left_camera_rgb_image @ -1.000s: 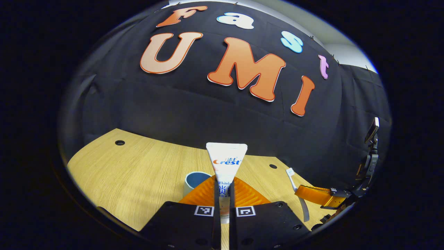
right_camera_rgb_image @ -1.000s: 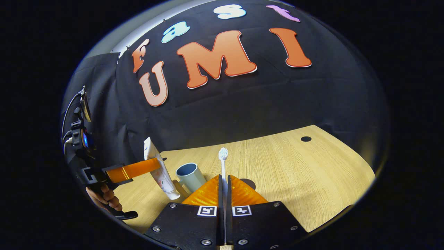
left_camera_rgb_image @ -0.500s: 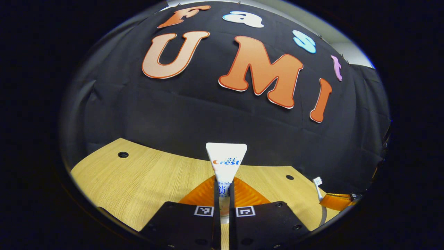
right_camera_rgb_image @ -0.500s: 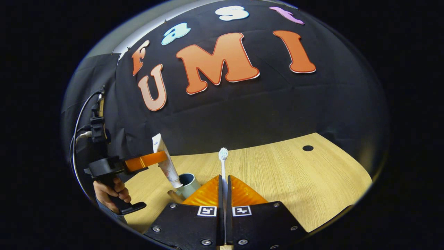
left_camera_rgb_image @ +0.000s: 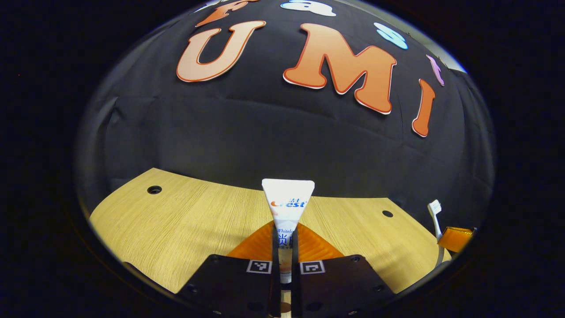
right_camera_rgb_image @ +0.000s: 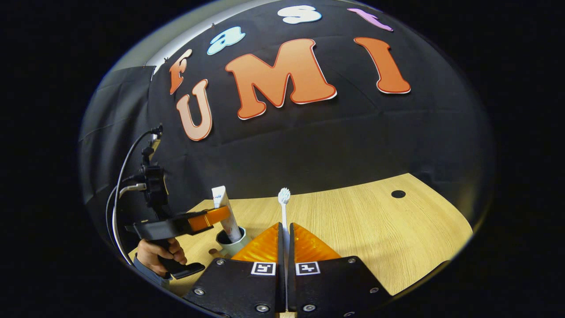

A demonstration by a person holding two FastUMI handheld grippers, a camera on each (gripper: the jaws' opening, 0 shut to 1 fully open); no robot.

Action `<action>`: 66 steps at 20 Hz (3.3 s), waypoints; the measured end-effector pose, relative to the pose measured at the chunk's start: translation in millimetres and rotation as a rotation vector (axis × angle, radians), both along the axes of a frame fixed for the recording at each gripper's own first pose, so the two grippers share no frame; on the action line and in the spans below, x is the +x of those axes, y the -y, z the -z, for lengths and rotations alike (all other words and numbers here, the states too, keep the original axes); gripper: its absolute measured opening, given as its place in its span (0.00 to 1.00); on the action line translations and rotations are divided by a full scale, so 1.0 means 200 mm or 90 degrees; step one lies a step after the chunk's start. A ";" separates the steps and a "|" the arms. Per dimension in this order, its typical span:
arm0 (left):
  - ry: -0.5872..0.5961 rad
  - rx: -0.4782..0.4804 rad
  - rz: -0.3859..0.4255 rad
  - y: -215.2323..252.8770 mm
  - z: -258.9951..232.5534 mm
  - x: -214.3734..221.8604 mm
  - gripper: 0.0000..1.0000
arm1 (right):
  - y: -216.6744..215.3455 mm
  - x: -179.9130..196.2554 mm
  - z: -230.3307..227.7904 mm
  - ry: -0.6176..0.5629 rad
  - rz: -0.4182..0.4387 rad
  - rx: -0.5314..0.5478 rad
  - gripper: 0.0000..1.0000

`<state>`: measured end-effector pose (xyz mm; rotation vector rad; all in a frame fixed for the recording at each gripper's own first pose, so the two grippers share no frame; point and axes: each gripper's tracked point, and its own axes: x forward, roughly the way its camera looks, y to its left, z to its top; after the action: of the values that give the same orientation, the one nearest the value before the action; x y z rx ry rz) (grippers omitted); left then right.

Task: Put the toothbrush and toothpaste on the desktop into the cup, then pick up the cup and place it on the coaster on the desktop.

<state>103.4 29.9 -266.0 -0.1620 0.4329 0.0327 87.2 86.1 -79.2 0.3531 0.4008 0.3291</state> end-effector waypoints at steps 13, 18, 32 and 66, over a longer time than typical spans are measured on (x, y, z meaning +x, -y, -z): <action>-0.013 0.055 0.039 -0.02 0.00 -0.23 0.56 | -0.24 0.05 -0.16 0.052 -0.038 0.011 0.02; 0.019 0.058 0.050 -0.06 -0.11 -0.35 0.93 | -0.37 0.13 -0.25 0.084 -0.054 0.031 0.02; 0.103 0.051 0.019 -0.36 -0.24 -0.55 0.98 | -0.72 0.43 -0.27 0.144 -0.087 0.122 0.02; 0.023 0.007 0.011 -0.38 0.00 -0.66 0.98 | -0.81 0.39 0.04 0.093 -0.133 0.153 0.13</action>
<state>-28.6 106.0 -265.9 -0.1475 0.3974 0.0156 166.0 247.7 -87.3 0.5199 0.2544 0.6068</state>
